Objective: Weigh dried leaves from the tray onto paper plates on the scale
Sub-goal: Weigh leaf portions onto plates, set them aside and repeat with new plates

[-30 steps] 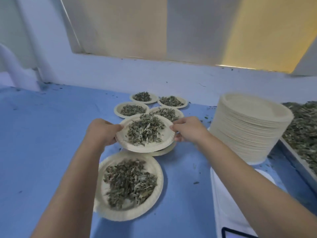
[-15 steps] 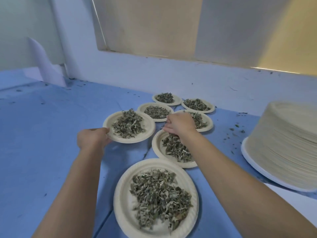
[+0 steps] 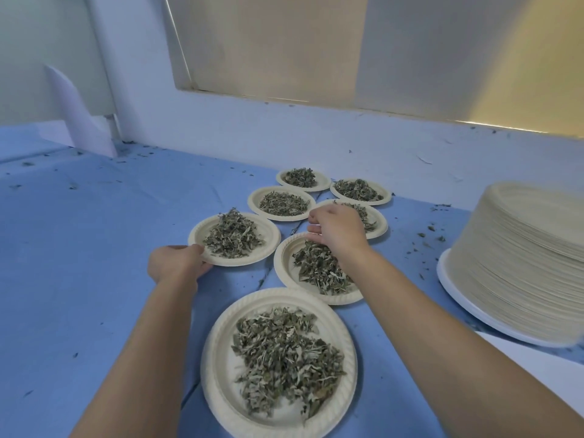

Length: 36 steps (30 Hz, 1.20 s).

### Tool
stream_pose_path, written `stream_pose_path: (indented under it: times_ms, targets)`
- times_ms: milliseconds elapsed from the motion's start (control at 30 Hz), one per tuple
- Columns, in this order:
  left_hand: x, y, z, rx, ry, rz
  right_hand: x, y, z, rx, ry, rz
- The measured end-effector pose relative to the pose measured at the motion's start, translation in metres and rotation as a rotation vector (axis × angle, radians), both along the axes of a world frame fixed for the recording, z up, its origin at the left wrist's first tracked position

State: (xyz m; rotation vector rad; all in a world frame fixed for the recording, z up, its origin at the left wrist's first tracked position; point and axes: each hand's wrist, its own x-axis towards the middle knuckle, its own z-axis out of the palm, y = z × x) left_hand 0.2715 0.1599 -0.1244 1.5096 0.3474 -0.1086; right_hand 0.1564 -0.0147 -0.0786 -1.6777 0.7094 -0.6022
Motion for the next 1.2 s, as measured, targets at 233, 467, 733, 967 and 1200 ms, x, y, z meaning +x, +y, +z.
stream_pose_path:
  times_ms: [233,467,733,967,1200]
  targets:
    - [-0.002,0.001,0.003,0.079,0.000,-0.071,-0.013,0.003,0.007,-0.106,0.004,-0.001]
    - [-0.035,-0.010,0.029,0.603,-0.341,-0.166,-0.035,-0.003,0.016,-0.136,-0.005,0.010]
    - [-0.122,-0.083,0.069,0.374,-0.572,-0.561,-0.104,-0.020,0.044,-0.486,-0.089,-0.082]
    - [-0.217,-0.149,0.090,0.046,-0.606,-0.818,-0.200,-0.065,0.064,-1.100,0.228,-0.254]
    - [-0.269,-0.158,0.090,-0.134,-0.604,-0.838,-0.249,-0.086,0.064,-1.174,0.437,-0.240]
